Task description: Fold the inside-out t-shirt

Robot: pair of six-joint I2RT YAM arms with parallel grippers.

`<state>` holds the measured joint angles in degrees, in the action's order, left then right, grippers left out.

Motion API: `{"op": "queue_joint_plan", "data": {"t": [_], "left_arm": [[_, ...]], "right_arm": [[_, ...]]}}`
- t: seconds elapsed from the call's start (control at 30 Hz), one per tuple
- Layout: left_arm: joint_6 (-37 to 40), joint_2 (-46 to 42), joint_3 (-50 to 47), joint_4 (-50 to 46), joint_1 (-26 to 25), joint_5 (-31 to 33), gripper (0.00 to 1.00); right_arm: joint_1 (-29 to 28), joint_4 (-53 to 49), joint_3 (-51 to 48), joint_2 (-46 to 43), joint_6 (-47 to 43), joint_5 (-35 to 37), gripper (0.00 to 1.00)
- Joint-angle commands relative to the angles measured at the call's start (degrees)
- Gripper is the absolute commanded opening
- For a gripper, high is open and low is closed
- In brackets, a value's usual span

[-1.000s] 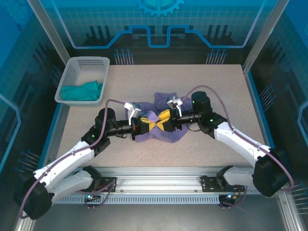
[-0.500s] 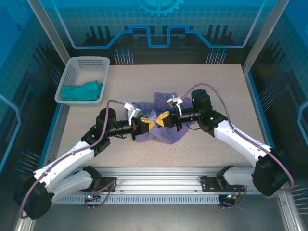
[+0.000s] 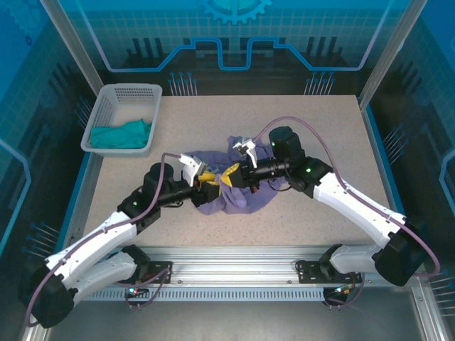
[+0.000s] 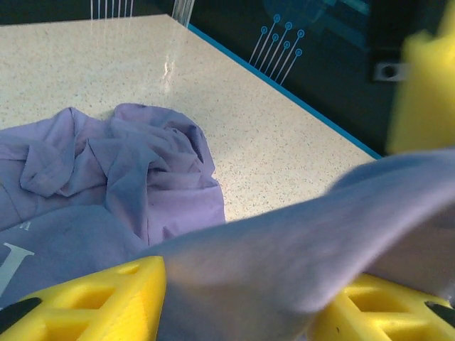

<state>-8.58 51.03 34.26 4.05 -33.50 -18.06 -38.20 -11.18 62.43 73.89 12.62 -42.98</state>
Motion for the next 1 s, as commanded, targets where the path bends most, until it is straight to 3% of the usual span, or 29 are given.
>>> {"op": "queue_joint_plan", "data": {"t": [0.0,0.13,0.57,0.73,0.87,0.97], "left_arm": [[1.0,-2.7,-1.1,-1.2,-0.5,3.7,0.56],[1.3,-4.3,-1.2,-0.9,-0.4,4.5,0.57],[9.6,2.4,2.9,2.5,-0.6,-8.7,0.53],[9.3,7.5,6.0,2.7,-0.7,-11.6,0.52],[7.8,11.8,8.4,4.2,-1.1,-14.6,0.38],[5.3,13.4,9.4,5.1,-1.0,-15.1,0.01]], "right_arm": [[0.1,-5.6,3.0,1.3,0.3,2.4,0.0],[1.5,-7.6,3.5,1.2,-1.1,1.2,0.0],[6.2,-18.7,5.9,1.4,-11.1,-8.0,0.0],[6.8,-19.4,5.9,1.9,-12.6,-10.4,0.0],[7.1,-18.7,5.6,2.8,-11.3,-9.5,0.0],[10.0,-16.5,4.5,3.2,-4.5,-4.5,0.04]]}}
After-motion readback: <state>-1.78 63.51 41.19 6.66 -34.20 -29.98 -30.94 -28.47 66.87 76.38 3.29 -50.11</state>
